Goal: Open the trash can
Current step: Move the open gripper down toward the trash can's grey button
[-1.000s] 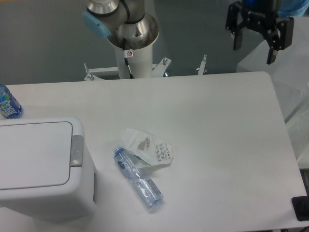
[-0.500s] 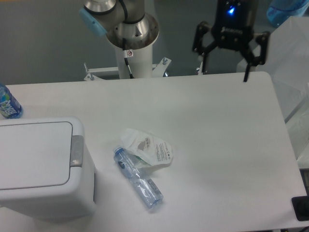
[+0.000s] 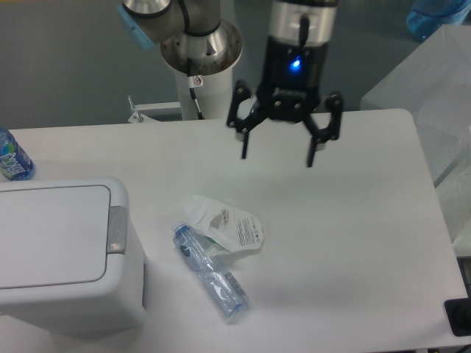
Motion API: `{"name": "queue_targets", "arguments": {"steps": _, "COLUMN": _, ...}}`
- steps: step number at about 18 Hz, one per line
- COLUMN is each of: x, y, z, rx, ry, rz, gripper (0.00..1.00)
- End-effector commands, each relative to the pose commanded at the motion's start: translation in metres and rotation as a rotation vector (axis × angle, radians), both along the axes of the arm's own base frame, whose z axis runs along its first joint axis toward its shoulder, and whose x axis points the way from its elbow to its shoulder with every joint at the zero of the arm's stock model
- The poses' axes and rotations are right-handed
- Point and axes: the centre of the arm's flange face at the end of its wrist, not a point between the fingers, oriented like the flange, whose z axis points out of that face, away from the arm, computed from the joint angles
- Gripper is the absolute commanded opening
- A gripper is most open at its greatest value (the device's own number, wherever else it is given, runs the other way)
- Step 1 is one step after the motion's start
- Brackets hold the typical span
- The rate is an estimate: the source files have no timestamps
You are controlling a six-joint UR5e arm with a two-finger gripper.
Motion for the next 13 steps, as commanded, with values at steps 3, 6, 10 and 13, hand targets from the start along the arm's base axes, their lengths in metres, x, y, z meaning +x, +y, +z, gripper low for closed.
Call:
{"name": "queue_targets", "arguments": {"steps": 3, "x": 0.017, "y": 0.032, "z": -0.011, "rx": 0.039, "ry": -0.018, "rz": 0.017, "gripper": 1.0}}
{"name": "queue_targets", "arguments": {"steps": 6, "x": 0.03, "y": 0.048, "z": -0.016, "rx": 0.057, "ry": -0.046, "rz": 0.038, "gripper": 1.0}}
{"name": "queue_targets", "arguments": {"steps": 10, "x": 0.047, "y": 0.06, "z": -0.029, "rx": 0.046, "ry": -0.116, "rz": 0.078, "gripper": 1.0}}
{"name": "queue_targets", "arguments": {"steps": 13, "x": 0.054, "y": 0.068, "z": -0.037, "rx": 0.036, "ry": -0.126, "rz": 0.063, "gripper": 1.0}}
